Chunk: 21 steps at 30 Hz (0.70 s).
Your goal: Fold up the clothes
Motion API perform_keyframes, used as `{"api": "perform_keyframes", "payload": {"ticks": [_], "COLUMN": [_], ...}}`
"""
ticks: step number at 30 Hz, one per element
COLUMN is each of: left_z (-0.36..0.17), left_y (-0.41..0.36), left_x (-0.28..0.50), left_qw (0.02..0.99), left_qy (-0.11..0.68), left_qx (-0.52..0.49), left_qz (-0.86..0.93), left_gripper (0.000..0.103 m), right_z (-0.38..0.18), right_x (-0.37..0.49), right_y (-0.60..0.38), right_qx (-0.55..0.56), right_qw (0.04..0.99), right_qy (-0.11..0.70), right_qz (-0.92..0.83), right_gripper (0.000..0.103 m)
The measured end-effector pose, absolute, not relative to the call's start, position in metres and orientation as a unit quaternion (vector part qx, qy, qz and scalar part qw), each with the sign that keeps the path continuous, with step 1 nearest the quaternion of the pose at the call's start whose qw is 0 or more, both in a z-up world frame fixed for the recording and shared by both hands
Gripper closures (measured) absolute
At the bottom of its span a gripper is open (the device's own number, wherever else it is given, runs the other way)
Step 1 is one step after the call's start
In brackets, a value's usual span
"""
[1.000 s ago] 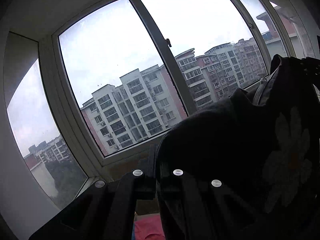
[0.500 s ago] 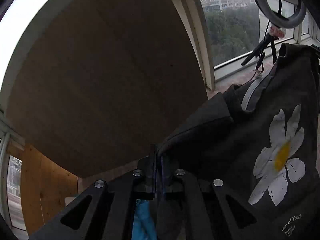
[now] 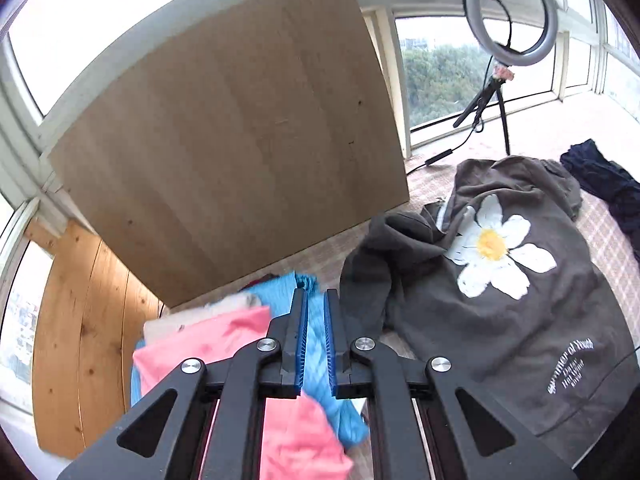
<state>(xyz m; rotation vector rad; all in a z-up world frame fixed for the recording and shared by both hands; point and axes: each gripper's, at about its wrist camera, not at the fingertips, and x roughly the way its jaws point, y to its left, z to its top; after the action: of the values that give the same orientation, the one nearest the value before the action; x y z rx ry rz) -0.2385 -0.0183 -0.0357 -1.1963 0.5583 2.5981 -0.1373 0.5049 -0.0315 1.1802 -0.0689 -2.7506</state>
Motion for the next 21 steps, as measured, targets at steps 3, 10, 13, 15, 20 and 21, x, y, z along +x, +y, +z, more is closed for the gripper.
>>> {"api": "perform_keyframes", "payload": {"ticks": [3, 10, 13, 15, 20, 21], "left_z": [-0.041, -0.151, -0.201, -0.219, -0.238, -0.240], "left_y": [-0.036, -0.005, 0.025, 0.040, 0.062, 0.064], "left_x": [-0.159, 0.007, 0.035, 0.040, 0.034, 0.033], "left_qw": [0.134, 0.204, 0.231, 0.236, 0.240, 0.241], "left_qy": [0.186, 0.119, 0.084, 0.063, 0.029, 0.029], "left_qx": [-0.407, -0.516, -0.553, -0.565, -0.573, -0.574], "left_qz": [0.884, 0.823, 0.797, 0.788, 0.783, 0.782], "left_gripper": [0.091, 0.076, 0.076, 0.076, 0.079, 0.082], "right_z": [-0.033, -0.088, -0.139, -0.162, -0.190, -0.192], "right_x": [-0.065, 0.080, 0.108, 0.115, 0.123, 0.124], "right_y": [0.511, 0.503, 0.482, 0.470, 0.448, 0.445], "right_qx": [0.396, 0.443, 0.484, 0.500, 0.512, 0.511], "right_qw": [0.106, 0.105, 0.109, 0.114, 0.139, 0.142], "right_qy": [-0.034, -0.031, -0.020, -0.016, -0.003, 0.003], "right_qz": [-0.911, -0.890, -0.868, -0.858, -0.848, -0.848], "right_gripper": [0.070, 0.063, 0.063, 0.063, 0.063, 0.063]}}
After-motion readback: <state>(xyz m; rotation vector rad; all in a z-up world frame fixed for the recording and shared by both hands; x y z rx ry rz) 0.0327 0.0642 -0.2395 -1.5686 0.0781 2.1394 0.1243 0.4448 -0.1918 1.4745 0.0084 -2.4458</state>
